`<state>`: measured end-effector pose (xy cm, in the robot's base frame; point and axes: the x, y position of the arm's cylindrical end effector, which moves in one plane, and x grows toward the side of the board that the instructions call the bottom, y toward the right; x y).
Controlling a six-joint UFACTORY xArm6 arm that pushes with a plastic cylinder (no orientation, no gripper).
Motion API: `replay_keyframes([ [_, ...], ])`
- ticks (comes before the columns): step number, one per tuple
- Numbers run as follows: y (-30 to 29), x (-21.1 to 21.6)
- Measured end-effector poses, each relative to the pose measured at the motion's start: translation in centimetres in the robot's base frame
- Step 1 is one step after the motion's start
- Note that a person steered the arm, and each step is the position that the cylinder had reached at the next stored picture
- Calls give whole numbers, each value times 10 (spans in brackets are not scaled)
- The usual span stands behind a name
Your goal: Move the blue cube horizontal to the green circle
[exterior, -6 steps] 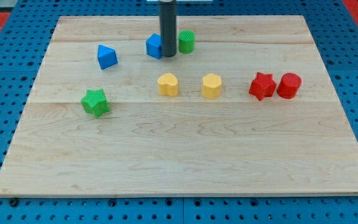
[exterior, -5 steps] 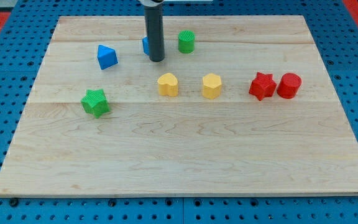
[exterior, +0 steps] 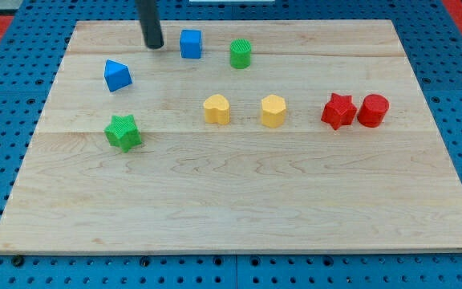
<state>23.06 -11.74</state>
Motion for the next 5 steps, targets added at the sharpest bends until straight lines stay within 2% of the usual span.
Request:
replay_keyframes([
  [1,31,-30],
  [2,64,-22],
  [4,54,22],
  [5,31,-13],
])
